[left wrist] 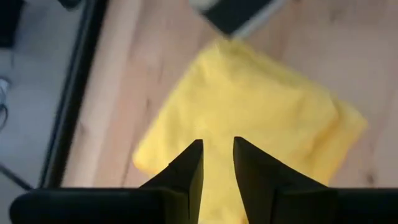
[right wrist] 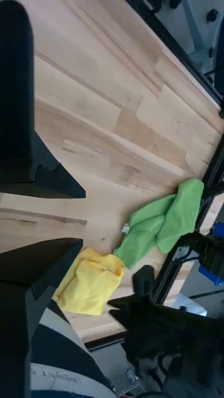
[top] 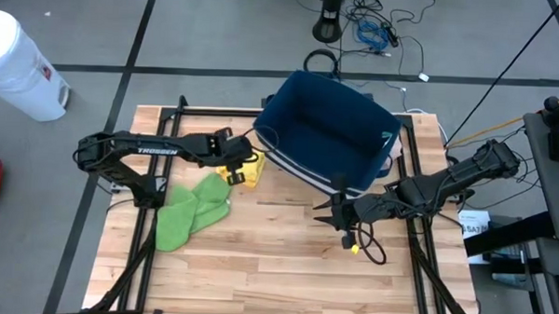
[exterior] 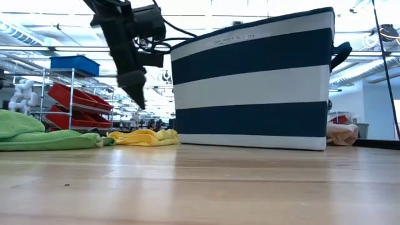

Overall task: Fold towel
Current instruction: Fold the green towel

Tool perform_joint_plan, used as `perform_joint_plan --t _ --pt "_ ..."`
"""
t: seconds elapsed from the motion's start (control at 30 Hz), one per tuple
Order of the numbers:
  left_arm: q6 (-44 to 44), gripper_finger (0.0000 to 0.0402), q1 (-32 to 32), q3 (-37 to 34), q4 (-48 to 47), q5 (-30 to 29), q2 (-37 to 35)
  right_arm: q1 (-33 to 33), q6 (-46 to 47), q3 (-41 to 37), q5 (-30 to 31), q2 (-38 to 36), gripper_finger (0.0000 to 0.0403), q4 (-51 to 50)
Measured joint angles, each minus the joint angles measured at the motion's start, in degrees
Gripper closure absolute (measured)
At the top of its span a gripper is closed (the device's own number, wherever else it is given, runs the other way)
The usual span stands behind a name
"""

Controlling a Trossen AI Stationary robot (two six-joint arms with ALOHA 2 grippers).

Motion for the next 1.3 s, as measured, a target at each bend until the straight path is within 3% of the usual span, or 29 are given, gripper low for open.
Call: perform_joint_plan --t 0.3,0.7,0.97,1.17,1.3 --pt "-13.3 0.0308 -4.94 -0.03 -8.22 11.25 0.04 0.0 0.17 0.0 -1.33 0.0 0.0303 -0.99" --pt "-21.55 0.0307 -11.0 -0.12 -9.99 10.37 0.4 2.12 0.42 0.0 -1.36 0.0 0.0303 -1.74" --pt "-23.4 0.0302 -12.6 -2.17 -9.84 8.43 5.9 4.21 1.27 0.0 -1.33 0.0 0.0303 -1.78" --pt "-26.11 0.0247 -14.02 -2.15 -10.07 1.74 6.14 5.25 1.27 0.0 -1.33 0.0 0.0303 -1.79" --pt "-26.46 0.0212 -14.12 -2.15 -9.19 5.49 6.12 5.22 2.02 0.0 -1.32 0.0 0.0303 -2.05"
